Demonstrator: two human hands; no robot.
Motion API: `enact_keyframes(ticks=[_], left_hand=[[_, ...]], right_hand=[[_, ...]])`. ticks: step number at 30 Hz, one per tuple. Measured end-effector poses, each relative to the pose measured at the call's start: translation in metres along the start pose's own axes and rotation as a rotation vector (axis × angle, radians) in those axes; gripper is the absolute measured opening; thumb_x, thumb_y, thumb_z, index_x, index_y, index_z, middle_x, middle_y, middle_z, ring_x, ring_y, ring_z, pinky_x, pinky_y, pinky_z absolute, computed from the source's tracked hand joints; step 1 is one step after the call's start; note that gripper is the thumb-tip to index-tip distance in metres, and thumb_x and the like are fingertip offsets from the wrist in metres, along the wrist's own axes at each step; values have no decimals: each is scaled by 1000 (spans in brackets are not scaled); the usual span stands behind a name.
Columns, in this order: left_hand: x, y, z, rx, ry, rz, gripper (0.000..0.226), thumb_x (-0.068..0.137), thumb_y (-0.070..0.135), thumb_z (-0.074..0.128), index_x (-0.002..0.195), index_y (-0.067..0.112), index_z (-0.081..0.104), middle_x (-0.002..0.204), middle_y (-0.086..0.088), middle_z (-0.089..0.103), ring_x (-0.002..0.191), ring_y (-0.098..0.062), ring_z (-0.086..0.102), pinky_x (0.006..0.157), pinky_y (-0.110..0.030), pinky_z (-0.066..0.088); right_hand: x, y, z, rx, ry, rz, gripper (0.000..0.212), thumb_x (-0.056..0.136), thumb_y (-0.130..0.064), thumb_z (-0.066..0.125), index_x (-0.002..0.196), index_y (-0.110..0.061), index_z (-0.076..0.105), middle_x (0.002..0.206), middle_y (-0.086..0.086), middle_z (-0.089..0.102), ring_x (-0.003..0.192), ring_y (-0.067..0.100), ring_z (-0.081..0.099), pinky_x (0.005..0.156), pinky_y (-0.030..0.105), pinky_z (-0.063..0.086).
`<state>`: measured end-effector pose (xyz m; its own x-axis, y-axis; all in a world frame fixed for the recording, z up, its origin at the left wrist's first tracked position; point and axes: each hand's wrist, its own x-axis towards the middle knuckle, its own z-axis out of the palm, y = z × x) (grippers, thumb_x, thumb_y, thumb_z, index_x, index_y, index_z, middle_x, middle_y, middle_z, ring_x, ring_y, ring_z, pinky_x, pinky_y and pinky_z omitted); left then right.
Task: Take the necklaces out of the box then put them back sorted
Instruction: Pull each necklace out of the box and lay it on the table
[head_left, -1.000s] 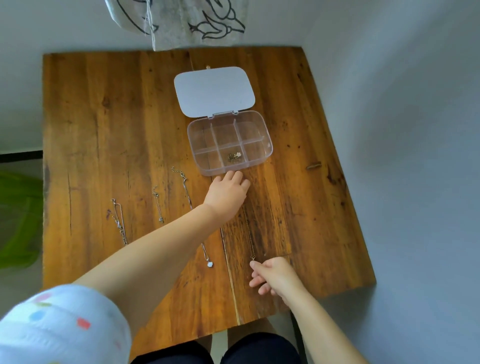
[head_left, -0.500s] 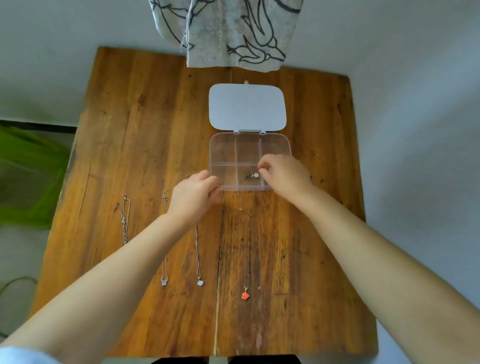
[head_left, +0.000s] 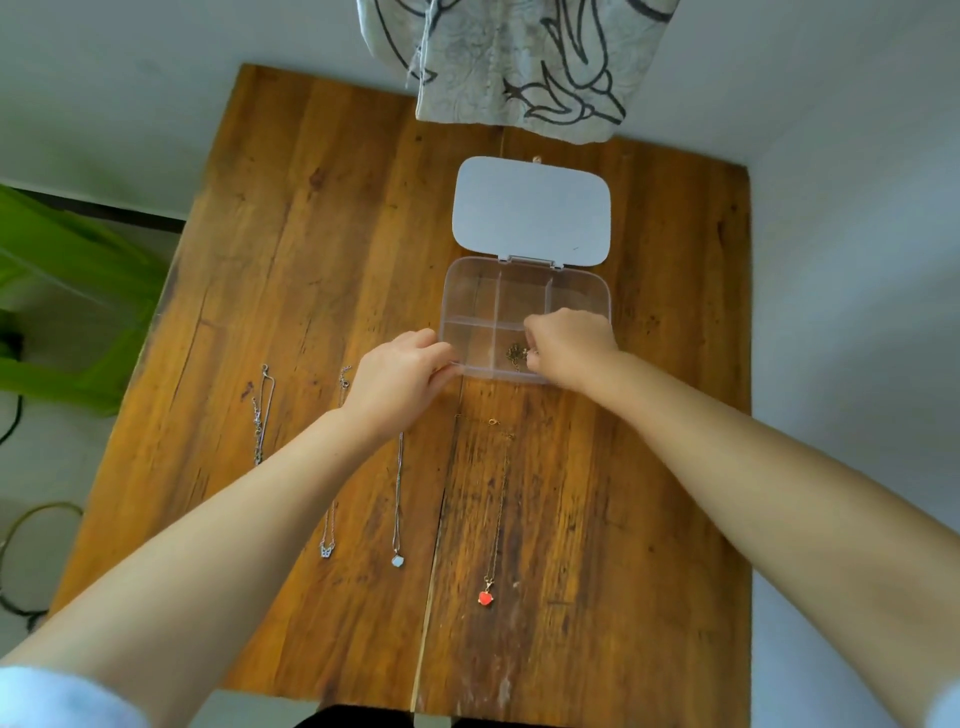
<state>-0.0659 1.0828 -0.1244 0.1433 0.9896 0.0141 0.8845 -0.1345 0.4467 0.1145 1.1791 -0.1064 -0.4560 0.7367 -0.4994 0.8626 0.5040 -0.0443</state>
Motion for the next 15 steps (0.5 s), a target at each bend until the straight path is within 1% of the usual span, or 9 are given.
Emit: enact_keyframes(ticks=[3,5,7,9,11,12,13,14,15], left_hand=[[2,0,-3,1,-30,8,16,87,23,60,88,9,67,74,-7,59,67,-25,57,51,-29,43],[2,3,-6,23,-43,23,15,87,21,60,88,8,67,73,-8,58,65,-26,55,51,-29,40],[2,7,-11,33,-14,38,11,85,16,62,90,7,65,72,-9,56,64,-29,53,52,-30,36],[2,16,-17,-23,39,21,16,85,12,62,101,7,62,79,-11,58,72,-30,55,58,-32,40],[7,30,-27,-188,41,-27,31,88,13,58,118,11,54,103,-10,61,96,-26,55,75,-34,45],[10,40,-33,-319,2,-56,37,90,15,55,126,14,49,118,-7,58,108,-22,52,86,-32,44],[15,50,-40,-463,-62,-89,42,91,18,53,132,17,43,130,-3,52,116,-18,48,93,-30,41],[19,61,-48,-597,-137,-112,45,92,22,51,135,21,38,136,2,48,116,-14,47,96,-29,41],[23,70,-54,-705,-206,-116,44,93,24,49,136,23,36,137,5,48,113,-11,49,95,-27,43]], right_hand=[[-10,8,-8,327,-52,43,12,86,-19,54,95,-11,58,83,5,61,72,23,56,58,28,41],[-22,12,-17,514,-60,34,9,86,-18,55,92,-11,57,82,4,60,74,25,59,62,34,49],[-37,15,-31,579,-9,-5,7,88,-18,56,93,-13,56,88,4,61,81,25,63,71,36,55],[-54,13,-49,603,66,-33,6,90,-19,57,94,-16,55,93,2,61,84,19,62,70,30,55],[-71,9,-67,623,127,-41,6,90,-19,58,95,-18,55,93,-2,60,84,13,60,67,19,49],[-80,7,-75,638,152,-41,6,90,-20,58,94,-18,55,91,-5,59,83,10,58,66,15,47],[-89,5,-82,662,172,-41,6,89,-20,59,93,-18,56,88,-7,59,82,7,58,65,14,46],[-97,3,-88,696,190,-43,5,89,-21,60,92,-19,56,87,-8,60,81,7,58,65,16,46],[-105,2,-92,730,211,-46,5,88,-21,61,90,-20,57,87,-6,61,81,8,59,66,18,48]])
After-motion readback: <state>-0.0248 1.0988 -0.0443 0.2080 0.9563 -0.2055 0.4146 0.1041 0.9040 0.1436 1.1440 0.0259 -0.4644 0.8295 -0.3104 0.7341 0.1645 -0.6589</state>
